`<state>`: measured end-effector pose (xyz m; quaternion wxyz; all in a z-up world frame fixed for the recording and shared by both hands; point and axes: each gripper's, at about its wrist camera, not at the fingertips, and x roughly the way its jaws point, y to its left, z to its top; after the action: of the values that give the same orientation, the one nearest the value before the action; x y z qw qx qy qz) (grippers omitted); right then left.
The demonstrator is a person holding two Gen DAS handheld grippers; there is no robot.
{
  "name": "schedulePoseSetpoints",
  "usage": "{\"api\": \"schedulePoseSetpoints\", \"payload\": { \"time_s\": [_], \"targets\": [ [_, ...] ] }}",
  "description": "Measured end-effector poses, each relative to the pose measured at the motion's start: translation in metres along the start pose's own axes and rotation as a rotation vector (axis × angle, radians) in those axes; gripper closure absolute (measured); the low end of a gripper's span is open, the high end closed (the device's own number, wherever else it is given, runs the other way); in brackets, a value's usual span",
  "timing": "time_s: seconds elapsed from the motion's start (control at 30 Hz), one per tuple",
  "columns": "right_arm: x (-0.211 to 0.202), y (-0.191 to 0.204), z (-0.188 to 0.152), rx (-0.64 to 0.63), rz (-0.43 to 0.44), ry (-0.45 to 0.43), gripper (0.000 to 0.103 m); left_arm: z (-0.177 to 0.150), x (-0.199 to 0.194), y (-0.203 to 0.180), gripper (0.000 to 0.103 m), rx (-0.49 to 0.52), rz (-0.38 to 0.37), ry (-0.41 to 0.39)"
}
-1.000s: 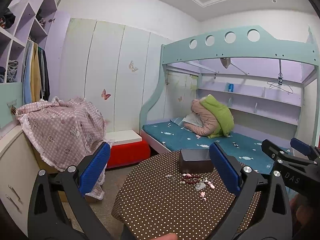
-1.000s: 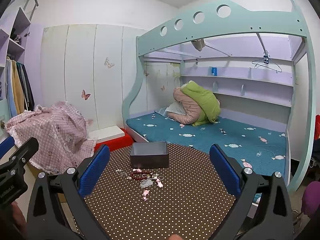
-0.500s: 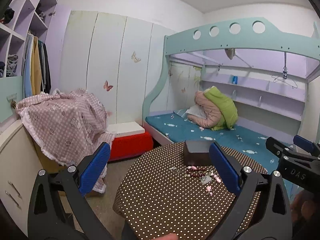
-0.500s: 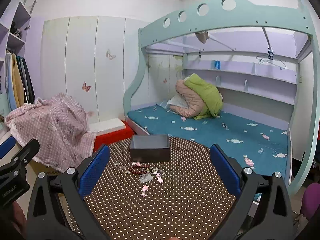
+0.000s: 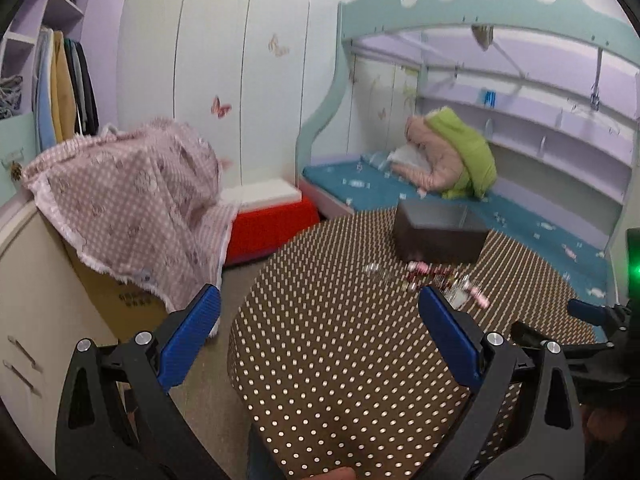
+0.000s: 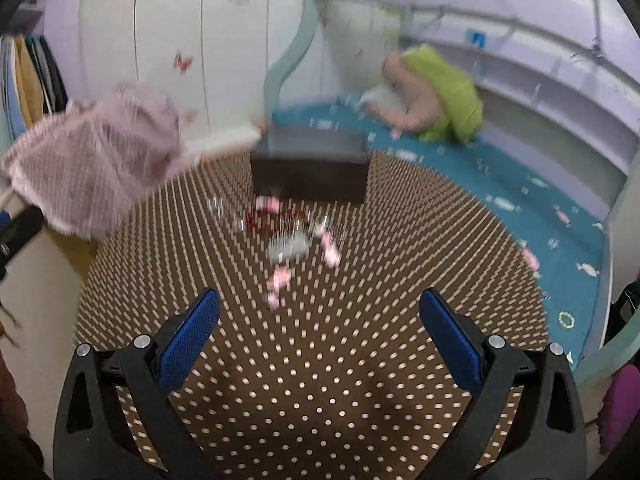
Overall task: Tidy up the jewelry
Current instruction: 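Lower the right tool and grasp the pink bunny charm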
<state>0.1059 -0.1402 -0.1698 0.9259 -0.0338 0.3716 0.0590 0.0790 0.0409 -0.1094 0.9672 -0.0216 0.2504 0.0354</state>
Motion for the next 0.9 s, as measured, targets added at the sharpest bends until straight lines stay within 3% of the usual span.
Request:
{"api": "schedulePoseSetpoints", "payload": {
  "time_s": [0.23, 0.33, 0.43, 0.6, 0.63, 0.9],
  "targets": [
    [0.044, 0.006, -0.004, -0.006, 0.055, 0.08, 0.008, -0.019, 0.037, 0.004, 0.005, -0.005, 0.013, 0.089],
    [0.055, 0.01, -0.001, -0.025, 0.072, 0.101, 0.015, -0.022, 0.046, 0.007, 0.005, -0.008, 0.014, 0.114],
    [0.07, 0.014, 0.003, -0.057, 0.072, 0.14, 0.039, -0.024, 0.054, 0.007, 0.005, 0.001, 0.013, 0.131],
    [0.069, 0.018, 0.006, -0.121, 0.108, 0.129, 0.085, -0.022, 0.066, -0.001, 0.005, 0.021, 0.001, 0.157],
    [0.067, 0.019, 0.004, -0.131, 0.113, 0.128, 0.089, -0.021, 0.07, -0.002, 0.005, 0.023, -0.003, 0.161],
    [0.065, -0.007, 0.002, -0.053, 0.162, 0.123, 0.091, -0.005, 0.11, -0.026, 0.005, 0.082, -0.043, 0.218]
  ]
}}
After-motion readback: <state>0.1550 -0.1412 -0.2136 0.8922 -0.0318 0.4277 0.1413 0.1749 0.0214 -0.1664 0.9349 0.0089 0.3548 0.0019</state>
